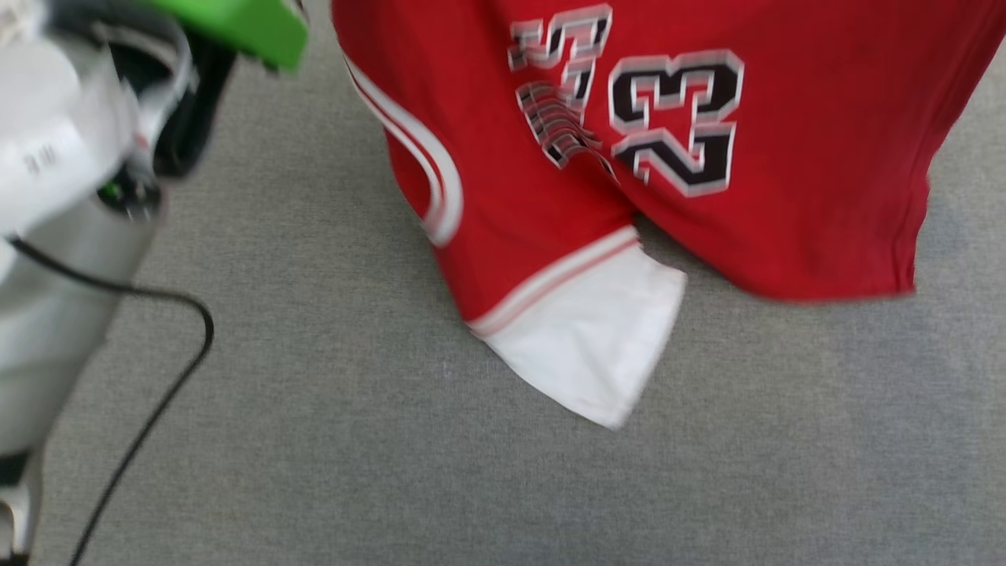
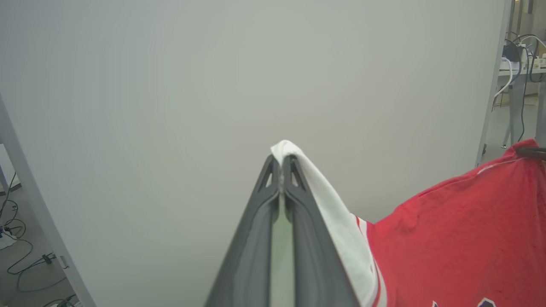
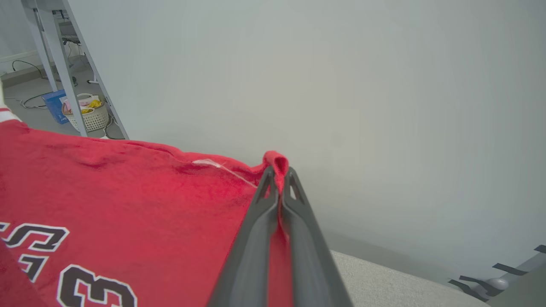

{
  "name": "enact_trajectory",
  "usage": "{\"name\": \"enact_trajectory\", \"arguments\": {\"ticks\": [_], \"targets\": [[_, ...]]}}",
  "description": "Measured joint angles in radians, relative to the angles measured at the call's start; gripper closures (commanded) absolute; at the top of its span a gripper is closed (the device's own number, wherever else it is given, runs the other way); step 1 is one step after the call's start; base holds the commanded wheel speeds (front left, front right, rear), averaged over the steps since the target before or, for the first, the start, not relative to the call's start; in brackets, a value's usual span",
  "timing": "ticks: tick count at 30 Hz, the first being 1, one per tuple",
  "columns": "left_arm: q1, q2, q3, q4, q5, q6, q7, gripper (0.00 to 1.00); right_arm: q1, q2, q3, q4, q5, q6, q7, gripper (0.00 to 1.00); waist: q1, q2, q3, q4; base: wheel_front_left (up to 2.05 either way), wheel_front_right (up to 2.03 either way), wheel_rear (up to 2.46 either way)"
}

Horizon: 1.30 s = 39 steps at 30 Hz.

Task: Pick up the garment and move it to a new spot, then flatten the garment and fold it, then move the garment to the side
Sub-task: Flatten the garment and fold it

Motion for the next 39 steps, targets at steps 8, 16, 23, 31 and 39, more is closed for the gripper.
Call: {"name": "enact_trajectory", "arguments": {"ticks": [8, 16, 23, 31, 39], "targets": [[-0.373, -0.034, 0.019, 0.185, 0.029, -0.072, 0.074, 1.0, -0.351, 0.038, 0.023, 0.125, -0.071, 0.0, -0.013, 1.0, 0.0001, 0.0, 0.108, -0.017, 0.0, 0.0, 0.0], [-0.678, -0.056, 0.031, 0.391, 0.073, -0.135, 0.083, 1.0, -0.689, 0.045, 0.128, 0.334, -0.149, 0.0, -0.119, 1.0, 0.0001, 0.0, 0.196, -0.03, 0.0, 0.0, 0.0], [-0.795, -0.08, 0.008, 0.524, 0.097, -0.17, 0.065, 1.0, -0.84, 0.058, 0.222, 0.505, -0.159, 0.0, -0.231, 1.0, 0.0001, 0.0, 0.221, -0.032, 0.0, 0.0, 0.0], [-0.736, -0.084, -0.025, 0.622, 0.095, -0.195, 0.009, 1.0, -0.816, 0.065, 0.349, 0.61, -0.11, 0.0, -0.325, 1.0, 0.0001, 0.0, 0.219, -0.031, 0.0, 0.0, 0.0], [-0.469, -0.058, -0.053, 0.652, 0.082, -0.199, -0.082, 1.0, -0.612, 0.078, 0.498, 0.648, 0.011, 0.0, -0.42, 1.0, 0.0, 0.0, 0.177, -0.033, 0.0, 0.0, 0.0]]}}
